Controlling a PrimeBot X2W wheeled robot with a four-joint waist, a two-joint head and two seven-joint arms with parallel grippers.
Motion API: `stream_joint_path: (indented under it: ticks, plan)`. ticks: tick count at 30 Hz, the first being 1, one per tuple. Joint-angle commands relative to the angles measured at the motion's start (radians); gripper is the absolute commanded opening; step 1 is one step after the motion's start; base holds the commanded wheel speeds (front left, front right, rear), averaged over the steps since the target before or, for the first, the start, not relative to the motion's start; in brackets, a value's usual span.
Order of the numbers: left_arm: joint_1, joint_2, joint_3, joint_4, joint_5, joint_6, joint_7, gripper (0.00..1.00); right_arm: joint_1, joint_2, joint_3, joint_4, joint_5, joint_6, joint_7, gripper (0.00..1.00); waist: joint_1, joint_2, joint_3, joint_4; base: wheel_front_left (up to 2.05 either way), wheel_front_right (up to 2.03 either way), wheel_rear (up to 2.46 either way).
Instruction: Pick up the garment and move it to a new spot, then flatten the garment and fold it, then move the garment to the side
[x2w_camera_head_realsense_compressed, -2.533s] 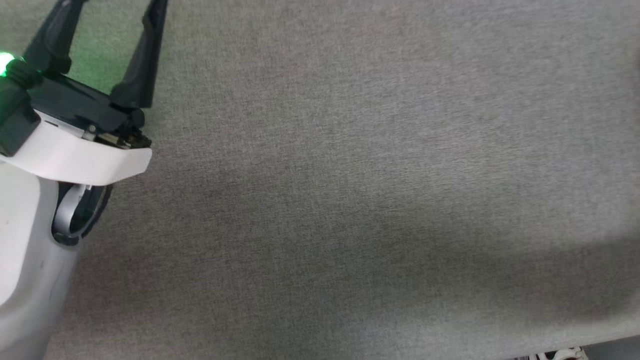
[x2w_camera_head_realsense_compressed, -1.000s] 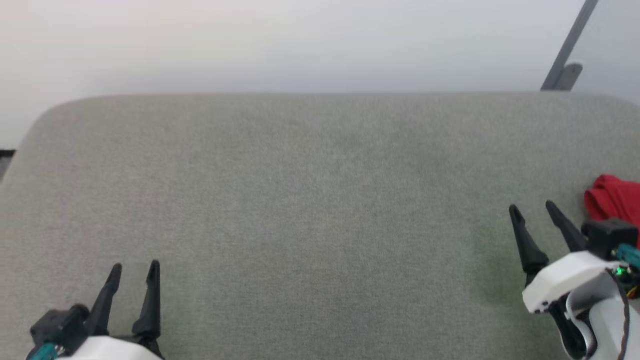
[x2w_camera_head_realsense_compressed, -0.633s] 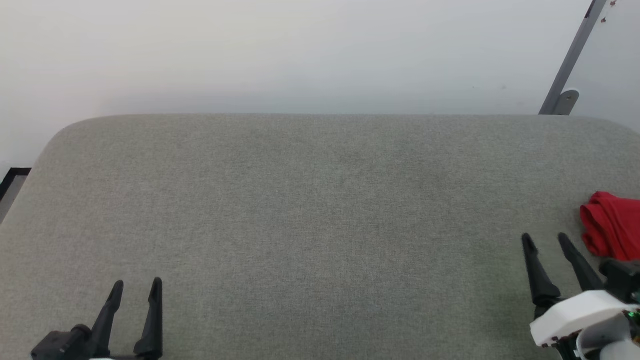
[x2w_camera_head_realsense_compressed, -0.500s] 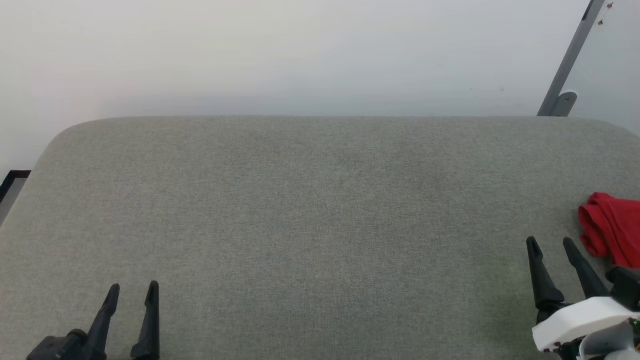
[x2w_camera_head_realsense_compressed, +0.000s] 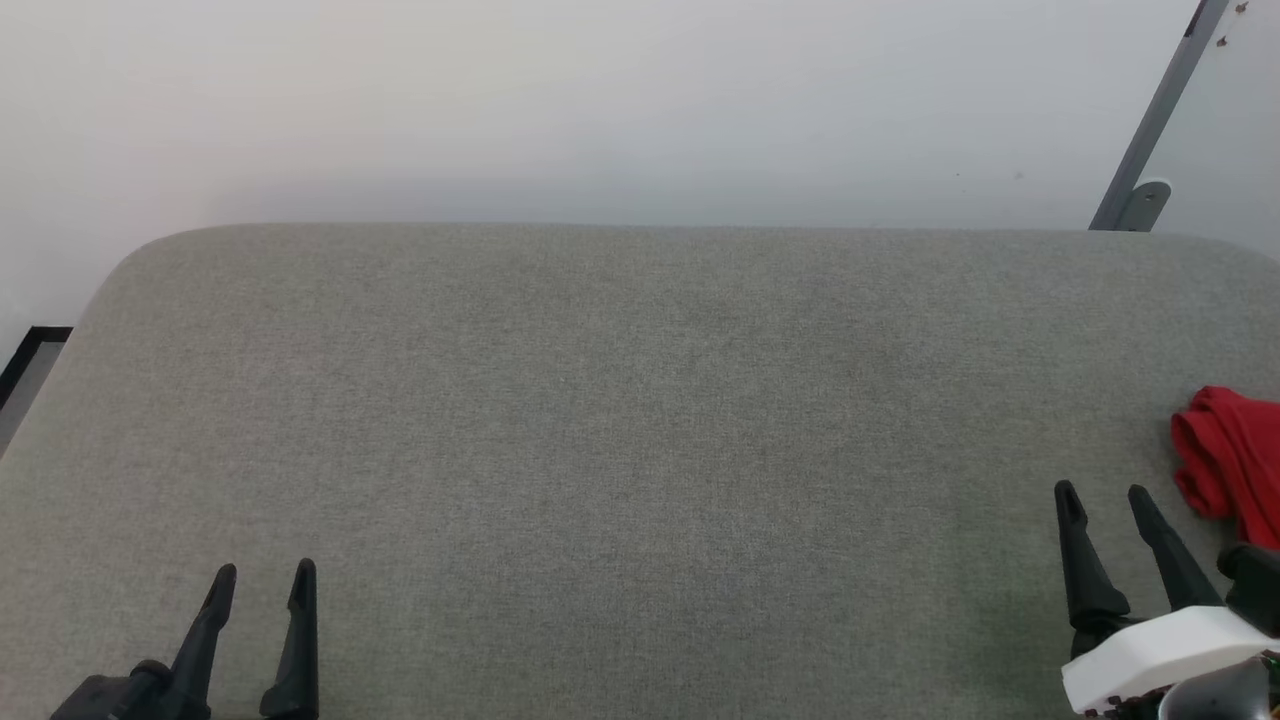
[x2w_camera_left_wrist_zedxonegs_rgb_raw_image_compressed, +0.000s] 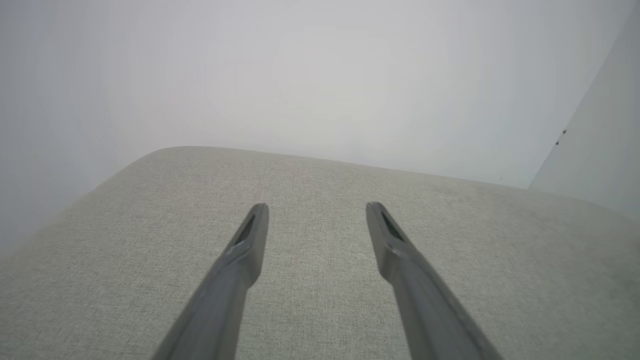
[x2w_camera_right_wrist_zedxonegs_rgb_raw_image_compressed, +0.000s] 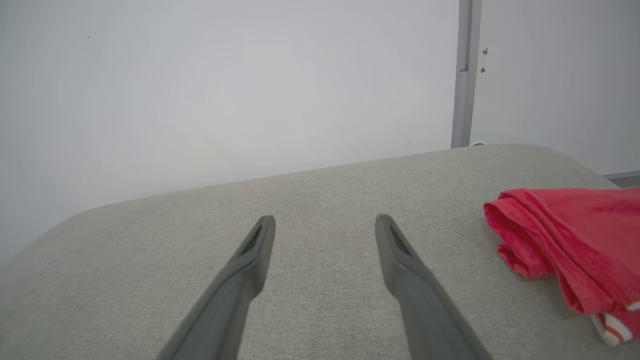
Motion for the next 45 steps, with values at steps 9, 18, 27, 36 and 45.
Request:
stream_joint_path:
  ticks: [9,18,27,36,45]
  plan:
    - [-0.006,0.003,-0.013,-0.002,0.013,0.003,-0.002,1.00,-0.001,0.015,0.001,-0.023,0.006,-0.001,0.017,1.00,0.0000,0.0000,0.012,0.001,0.00,0.00,0.00]
    - [0.005,-0.016,-0.011,0.021,0.008,0.000,0.001,0.00,0.009,0.031,0.008,0.002,0.002,0.000,0.018,0.00,0.0000,0.0000,0.027,-0.004,0.00,0.00,0.00]
    - [-0.027,-0.035,-0.004,0.039,-0.142,0.001,0.040,0.00,-0.009,0.041,0.002,0.019,0.145,0.000,0.042,0.00,0.0000,0.0000,0.026,-0.007,0.00,0.00,0.00]
    - [-0.061,-0.050,0.006,0.058,-0.281,0.001,0.078,0.00,-0.026,0.049,0.000,0.029,0.280,0.000,0.061,0.00,0.0000,0.0000,0.026,-0.011,0.00,0.00,0.00]
    - [-0.091,-0.066,0.015,0.073,-0.406,0.000,0.113,0.00,-0.041,0.057,-0.003,0.038,0.402,0.000,0.079,0.00,0.0000,0.0000,0.026,-0.014,0.00,0.00,0.00]
